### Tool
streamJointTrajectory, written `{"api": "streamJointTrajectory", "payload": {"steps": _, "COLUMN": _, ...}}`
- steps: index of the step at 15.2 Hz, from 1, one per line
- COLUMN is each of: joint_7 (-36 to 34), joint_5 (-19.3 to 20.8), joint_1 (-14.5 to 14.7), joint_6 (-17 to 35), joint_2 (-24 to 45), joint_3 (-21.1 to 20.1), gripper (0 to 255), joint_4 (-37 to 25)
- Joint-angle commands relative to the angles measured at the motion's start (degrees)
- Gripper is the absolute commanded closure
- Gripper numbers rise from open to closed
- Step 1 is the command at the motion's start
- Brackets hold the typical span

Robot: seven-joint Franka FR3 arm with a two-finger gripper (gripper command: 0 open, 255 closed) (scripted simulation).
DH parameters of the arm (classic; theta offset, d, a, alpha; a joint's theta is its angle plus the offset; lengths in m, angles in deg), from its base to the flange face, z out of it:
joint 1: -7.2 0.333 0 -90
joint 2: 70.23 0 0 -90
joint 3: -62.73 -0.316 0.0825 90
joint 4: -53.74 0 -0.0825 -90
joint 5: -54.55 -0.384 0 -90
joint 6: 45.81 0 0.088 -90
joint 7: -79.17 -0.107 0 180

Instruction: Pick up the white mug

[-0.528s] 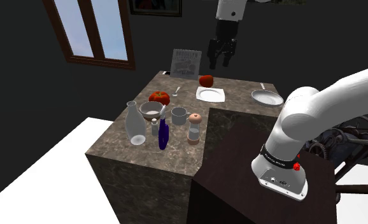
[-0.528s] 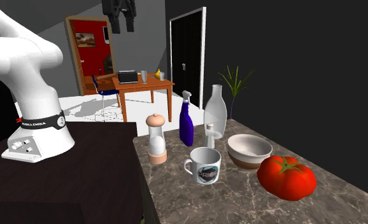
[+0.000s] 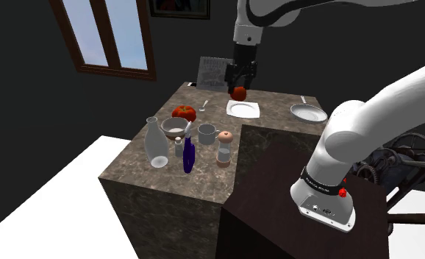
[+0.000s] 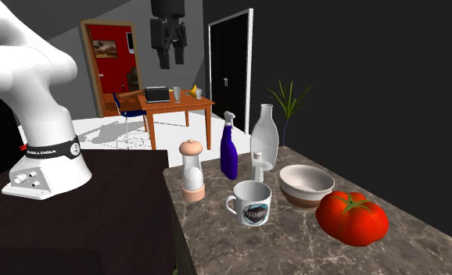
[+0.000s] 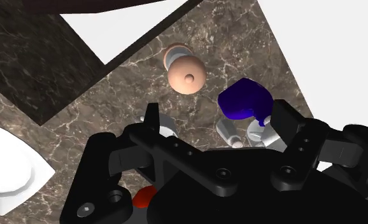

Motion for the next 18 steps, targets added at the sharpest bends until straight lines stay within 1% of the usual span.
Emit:
{"api": "streamJointTrajectory", "payload": {"steps": 1, "joint_7": -0.26, "joint_5": 0.20, "joint_1": -0.05, "joint_6": 4.33, "joint_2": 3.44, "joint_3": -0.33, "gripper": 0, "joint_4": 0.79}}
{"api": "streamJointTrajectory", "payload": {"steps": 5, "joint_7": -0.82, "joint_5": 0.75, "joint_1": -0.22, "joint_6": 12.00, "joint_2": 11.19, "joint_3": -0.81, "gripper": 0, "joint_4": 0.76}}
{"api": "streamJointTrajectory", "payload": {"steps": 9, "joint_7": -1.57, "joint_5": 1.50, "joint_1": -0.43, "joint_6": 19.05, "joint_2": 19.69, "joint_3": -1.16, "gripper": 0, "joint_4": -0.61}}
{"api": "streamJointTrajectory", "payload": {"steps": 14, "joint_7": -2.84, "joint_5": 2.83, "joint_1": -0.73, "joint_6": 26.63, "joint_2": 30.90, "joint_3": -1.38, "gripper": 0, "joint_4": -4.14}}
{"api": "streamJointTrajectory", "payload": {"steps": 18, "joint_7": -4.09, "joint_5": 4.16, "joint_1": -0.85, "joint_6": 31.47, "joint_2": 40.05, "joint_3": -1.23, "gripper": 0, "joint_4": -8.34}}
